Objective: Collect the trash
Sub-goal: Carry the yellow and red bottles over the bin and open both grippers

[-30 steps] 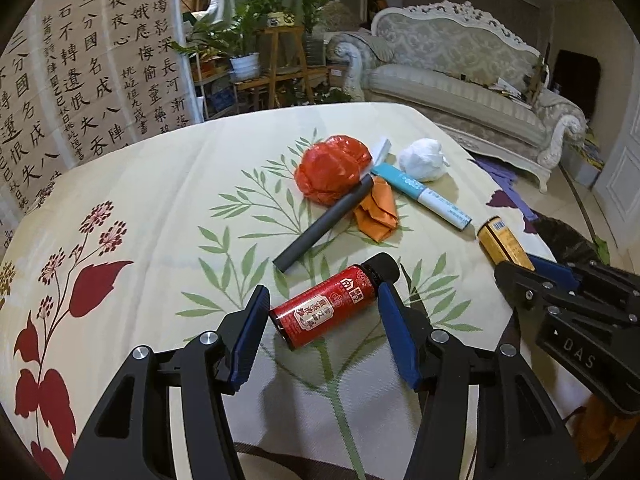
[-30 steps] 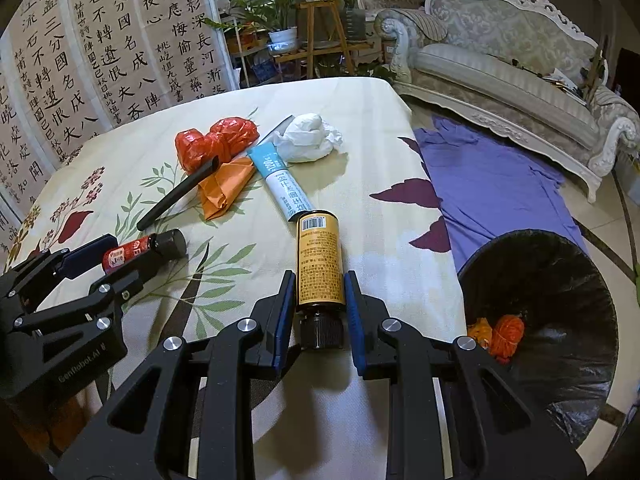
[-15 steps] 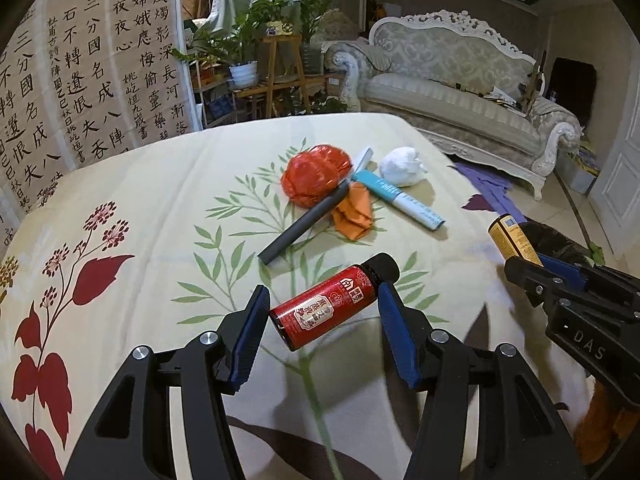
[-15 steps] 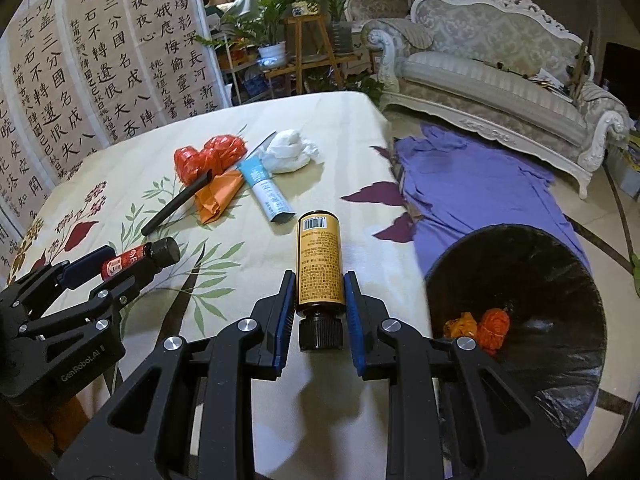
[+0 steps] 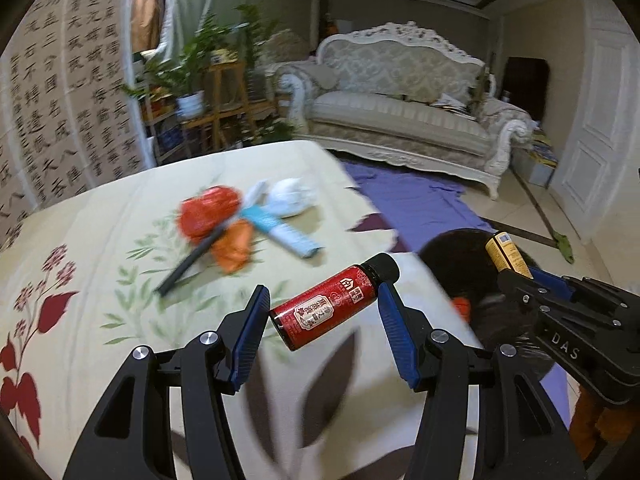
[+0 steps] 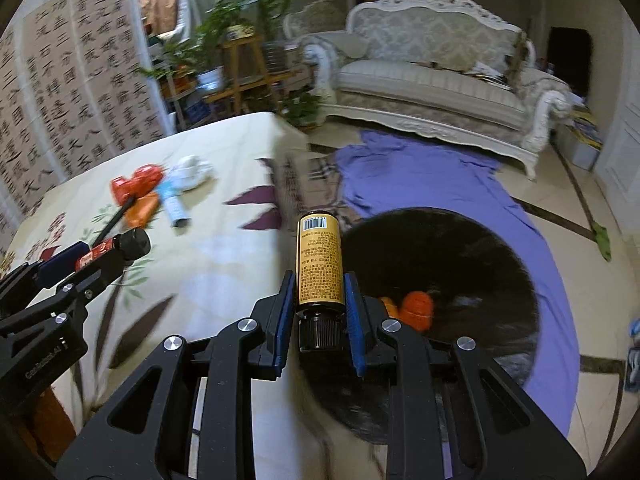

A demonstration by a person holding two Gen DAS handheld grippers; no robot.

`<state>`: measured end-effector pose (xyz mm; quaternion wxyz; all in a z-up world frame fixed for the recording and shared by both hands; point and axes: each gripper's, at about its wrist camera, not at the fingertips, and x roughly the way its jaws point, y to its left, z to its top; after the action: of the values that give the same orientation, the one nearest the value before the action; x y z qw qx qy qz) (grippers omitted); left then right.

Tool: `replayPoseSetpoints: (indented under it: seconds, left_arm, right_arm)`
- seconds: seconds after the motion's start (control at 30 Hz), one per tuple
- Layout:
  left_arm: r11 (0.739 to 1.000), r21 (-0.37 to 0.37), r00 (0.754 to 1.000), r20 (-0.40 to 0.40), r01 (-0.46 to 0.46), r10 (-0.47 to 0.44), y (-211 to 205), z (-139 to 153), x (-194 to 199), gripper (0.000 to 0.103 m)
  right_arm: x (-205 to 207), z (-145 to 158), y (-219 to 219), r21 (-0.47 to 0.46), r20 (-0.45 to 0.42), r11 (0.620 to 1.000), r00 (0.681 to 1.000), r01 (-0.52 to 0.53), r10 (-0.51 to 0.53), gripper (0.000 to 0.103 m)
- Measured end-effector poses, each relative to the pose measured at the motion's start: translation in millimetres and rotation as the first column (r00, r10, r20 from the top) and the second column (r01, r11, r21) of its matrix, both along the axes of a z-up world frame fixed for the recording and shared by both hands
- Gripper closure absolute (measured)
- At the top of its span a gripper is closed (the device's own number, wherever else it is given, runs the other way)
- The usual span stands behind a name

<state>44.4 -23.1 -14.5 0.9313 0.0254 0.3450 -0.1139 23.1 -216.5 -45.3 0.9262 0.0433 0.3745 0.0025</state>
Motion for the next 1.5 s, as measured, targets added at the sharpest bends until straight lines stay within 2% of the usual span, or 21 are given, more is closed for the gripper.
replayPoseSetpoints:
  seconds: [0.2,0.73,0.8,0.83,0.9,1.27,1.5]
  left_arm:
    - [0.997,0.002,0.997,0.019,0.081,-0.081,-43.7,0.4,2.7,0.047]
    - [0.982,0.061,0.984,0.010,0.178,-0.179,-107.8,-15.1,28.8,0.047]
    - [0.982,0.067,0.984,0.004,0.176,-0.177,-109.1,-17.4,31.2,0.042]
    - [0.983,0.065,0.985,0.003,0.172,-0.173,-108.7,-18.3,32.1,0.038]
    - [0.984,0.058,0.986,0.001,0.167,-0.167,-105.9,-18.9,34.4,0.035]
    - [0.989,0.043,0.990,-0.001,0.139,-0.139,-93.9,-15.5,32.7,0.032]
    - [0.992,0.050,0.993,0.023,0.114,-0.116,-85.2,-10.3,24.7,0.031]
  right_arm:
    - [-5.6,-3.2,-37.6,-0.007,0.008,0.996,0.996,0.088,-0.087,0.080]
    - [11.0,-13.8,-82.2,-0.004,0.027,0.989,0.988,0.149,-0.149,0.078]
    - [11.7,-13.9,-87.5,0.004,0.029,0.987,0.986,0.162,-0.162,0.076]
    - [11.4,-14.0,-90.6,0.009,0.030,0.985,0.985,0.171,-0.171,0.070]
    - [8.6,-13.4,-95.5,0.017,0.037,0.983,0.982,0.183,-0.183,0.065]
    - [3.5,-9.7,-103.0,0.029,0.042,0.978,0.978,0.204,-0.205,0.065]
    - [5.7,-6.7,-85.4,0.032,0.041,0.986,0.985,0.164,-0.166,0.064]
